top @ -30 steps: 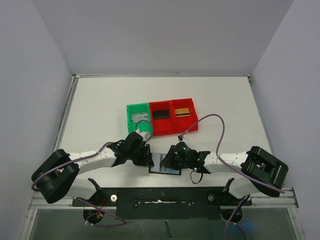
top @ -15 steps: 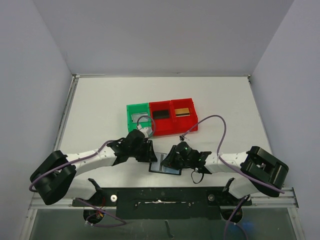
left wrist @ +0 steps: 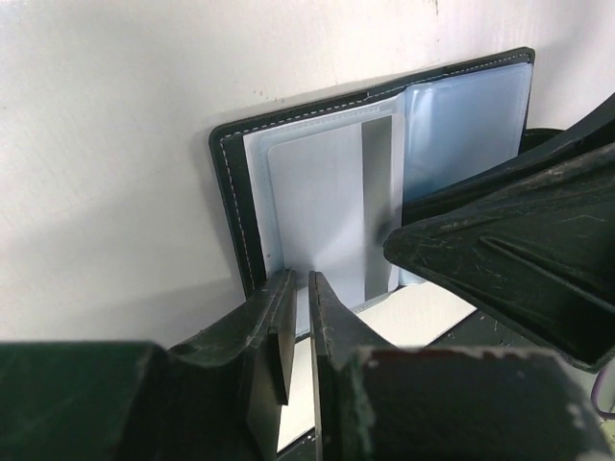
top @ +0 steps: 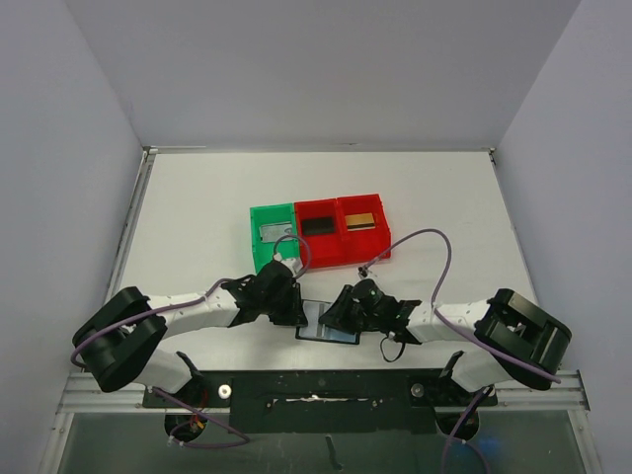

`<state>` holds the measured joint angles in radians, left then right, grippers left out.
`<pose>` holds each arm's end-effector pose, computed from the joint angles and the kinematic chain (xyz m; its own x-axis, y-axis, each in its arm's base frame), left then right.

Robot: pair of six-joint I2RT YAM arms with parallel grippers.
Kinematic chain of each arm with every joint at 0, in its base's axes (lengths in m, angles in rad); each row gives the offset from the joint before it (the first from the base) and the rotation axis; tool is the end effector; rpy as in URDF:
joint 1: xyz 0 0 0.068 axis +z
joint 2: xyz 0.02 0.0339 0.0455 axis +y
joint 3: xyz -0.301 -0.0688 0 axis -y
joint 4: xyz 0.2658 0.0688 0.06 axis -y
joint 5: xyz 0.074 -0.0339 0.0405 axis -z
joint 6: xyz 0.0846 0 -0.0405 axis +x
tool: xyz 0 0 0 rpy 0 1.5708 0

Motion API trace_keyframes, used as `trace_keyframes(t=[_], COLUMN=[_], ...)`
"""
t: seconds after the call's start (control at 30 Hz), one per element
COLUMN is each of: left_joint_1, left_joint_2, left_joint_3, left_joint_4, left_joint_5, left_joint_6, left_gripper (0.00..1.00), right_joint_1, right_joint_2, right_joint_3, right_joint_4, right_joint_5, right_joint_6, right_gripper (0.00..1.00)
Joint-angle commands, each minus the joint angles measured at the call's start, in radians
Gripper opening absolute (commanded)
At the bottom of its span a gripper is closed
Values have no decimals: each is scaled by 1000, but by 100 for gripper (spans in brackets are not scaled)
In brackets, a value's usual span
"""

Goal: Take the credit cards out of the card holder

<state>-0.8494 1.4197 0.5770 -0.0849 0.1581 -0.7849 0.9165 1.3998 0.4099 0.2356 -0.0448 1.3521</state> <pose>0.1821 -0.2272 0.1265 -0.9420 0.0142 -0.3353 0.1952 0.8359 -0.5130 0.1676 0.2247 0.1123 -0.8836 0.4503 -0.1282 0.2305 0.6567 0.7180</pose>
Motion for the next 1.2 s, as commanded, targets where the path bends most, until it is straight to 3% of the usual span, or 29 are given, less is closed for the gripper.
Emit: trace_keyframes(t=[0.0,0.2,0.37,0.93,1.17], left_joint_1=[-5,-5,-5,-5,-5], left_joint_2=[15,21,27,16,-76], left_joint_3=[-1,0,6,16,76], left_joint_4=[-16,-19,-40,-52,-77], left_joint_5=[-53,-51,-68,-76,-68], left_joint_6=[-7,-9,-8,-14,2], left_gripper=[11,11,10,11,25], right_joint_1=[-7,-30,-80,-132,-133], right_joint_2=[-16,-13,-39,-246,-222], right_joint_3=[-36,-96,-97,-201,-198], right_joint_4=[83,277,304,105,51], right_joint_5=[-12,-71,-193,-138,-92], right_joint_6=[9,18,-66,-50,-39], right_gripper=[22,0,0,0,0])
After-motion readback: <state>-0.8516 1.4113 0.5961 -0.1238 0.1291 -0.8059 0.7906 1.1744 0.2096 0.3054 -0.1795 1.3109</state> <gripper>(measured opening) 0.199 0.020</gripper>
